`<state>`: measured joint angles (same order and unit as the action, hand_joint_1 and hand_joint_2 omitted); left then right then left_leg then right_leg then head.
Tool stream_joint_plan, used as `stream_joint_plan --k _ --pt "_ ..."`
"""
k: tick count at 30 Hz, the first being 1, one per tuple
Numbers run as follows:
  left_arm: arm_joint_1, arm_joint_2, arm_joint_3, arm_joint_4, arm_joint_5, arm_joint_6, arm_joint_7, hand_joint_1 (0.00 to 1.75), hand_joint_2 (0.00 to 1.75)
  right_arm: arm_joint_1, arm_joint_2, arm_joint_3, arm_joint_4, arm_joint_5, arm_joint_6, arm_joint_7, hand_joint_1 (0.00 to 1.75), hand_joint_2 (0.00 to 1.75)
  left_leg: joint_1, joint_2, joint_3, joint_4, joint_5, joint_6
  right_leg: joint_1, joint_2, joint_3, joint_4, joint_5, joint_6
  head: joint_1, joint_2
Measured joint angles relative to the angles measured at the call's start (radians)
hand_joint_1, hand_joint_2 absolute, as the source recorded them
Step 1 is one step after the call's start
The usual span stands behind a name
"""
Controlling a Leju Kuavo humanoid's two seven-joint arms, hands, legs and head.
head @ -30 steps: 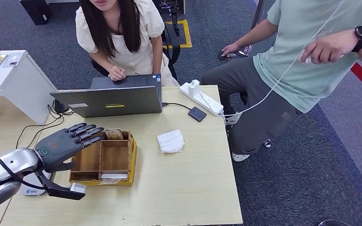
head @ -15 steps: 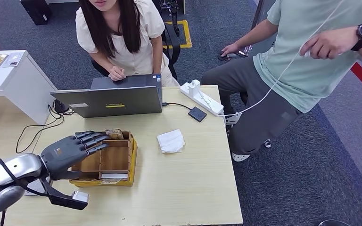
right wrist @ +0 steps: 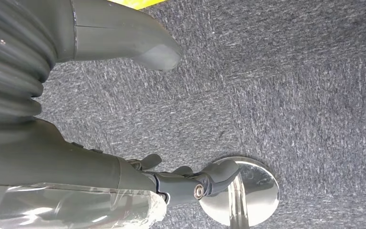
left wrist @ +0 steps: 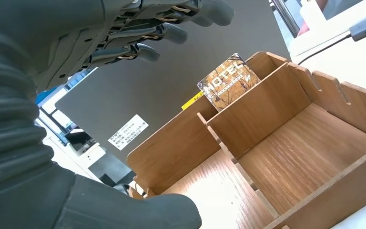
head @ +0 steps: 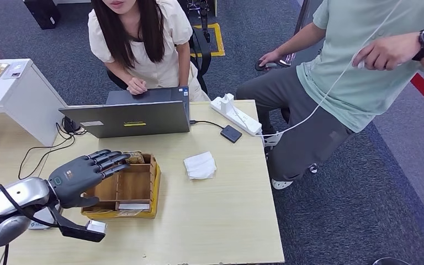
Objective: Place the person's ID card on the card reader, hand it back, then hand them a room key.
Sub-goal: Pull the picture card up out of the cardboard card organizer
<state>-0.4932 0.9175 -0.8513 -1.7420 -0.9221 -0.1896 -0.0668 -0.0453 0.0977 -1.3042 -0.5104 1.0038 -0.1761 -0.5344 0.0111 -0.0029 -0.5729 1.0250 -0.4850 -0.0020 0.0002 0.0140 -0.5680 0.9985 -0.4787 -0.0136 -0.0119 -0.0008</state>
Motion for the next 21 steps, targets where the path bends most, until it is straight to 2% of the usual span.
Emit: stream_joint_plan --k 21 --pt "0.061 -0.005 0.007 -0.031 -0.017 0.009 0.004 0.00 1.75 0.000 0.000 -0.011 -0.003 0.004 0.010 0.000 0.00 1.75 0.000 0.000 0.000 0.000 0.000 0.000 0.000 0.000 0.000 0.000 0.000 0.000 0.000 0.000"
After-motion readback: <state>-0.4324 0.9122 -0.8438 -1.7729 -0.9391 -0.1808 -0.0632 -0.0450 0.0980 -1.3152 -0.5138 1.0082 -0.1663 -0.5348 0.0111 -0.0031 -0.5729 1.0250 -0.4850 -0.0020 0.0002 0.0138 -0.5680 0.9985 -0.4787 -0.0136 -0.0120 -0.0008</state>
